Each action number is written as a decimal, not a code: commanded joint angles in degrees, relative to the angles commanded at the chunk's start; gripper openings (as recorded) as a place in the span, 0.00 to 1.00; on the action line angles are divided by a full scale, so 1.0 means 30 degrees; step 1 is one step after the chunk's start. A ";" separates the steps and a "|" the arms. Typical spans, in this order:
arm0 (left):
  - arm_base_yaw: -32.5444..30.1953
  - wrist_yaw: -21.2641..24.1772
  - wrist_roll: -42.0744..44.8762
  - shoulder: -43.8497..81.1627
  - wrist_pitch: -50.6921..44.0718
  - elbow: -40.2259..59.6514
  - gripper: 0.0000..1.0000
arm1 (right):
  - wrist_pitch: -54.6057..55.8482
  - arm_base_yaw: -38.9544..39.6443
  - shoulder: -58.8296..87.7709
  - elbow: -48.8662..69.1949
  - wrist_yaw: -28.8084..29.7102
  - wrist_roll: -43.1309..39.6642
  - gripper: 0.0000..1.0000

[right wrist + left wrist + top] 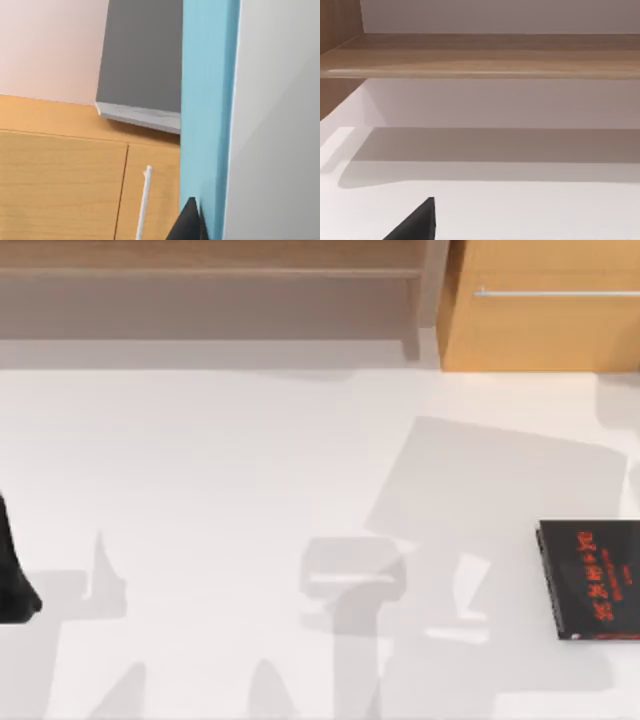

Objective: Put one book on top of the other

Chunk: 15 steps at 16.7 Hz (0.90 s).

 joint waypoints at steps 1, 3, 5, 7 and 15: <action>0.0000 0.0000 0.0000 0.0000 0.0000 0.0000 1.00 | -0.0271 0.0912 -0.1027 -0.1661 0.0397 0.1134 0.00; 0.0000 0.0000 0.0000 0.0000 0.0000 0.0000 1.00 | -0.0736 0.2746 -0.2829 -0.4857 0.1043 0.2973 0.00; 0.0000 0.0000 0.0000 0.0000 0.0000 0.0000 1.00 | -0.1097 0.4491 -0.4309 -0.7558 0.1496 0.4334 0.00; 0.0000 0.0000 0.0000 0.0000 0.0000 0.0000 1.00 | -0.1356 0.5989 -0.5390 -0.9566 0.1796 0.5376 0.00; 0.0000 0.0000 0.0000 0.0000 0.0000 0.0000 1.00 | -0.1582 0.7610 -0.6404 -1.1441 0.2041 0.6376 0.00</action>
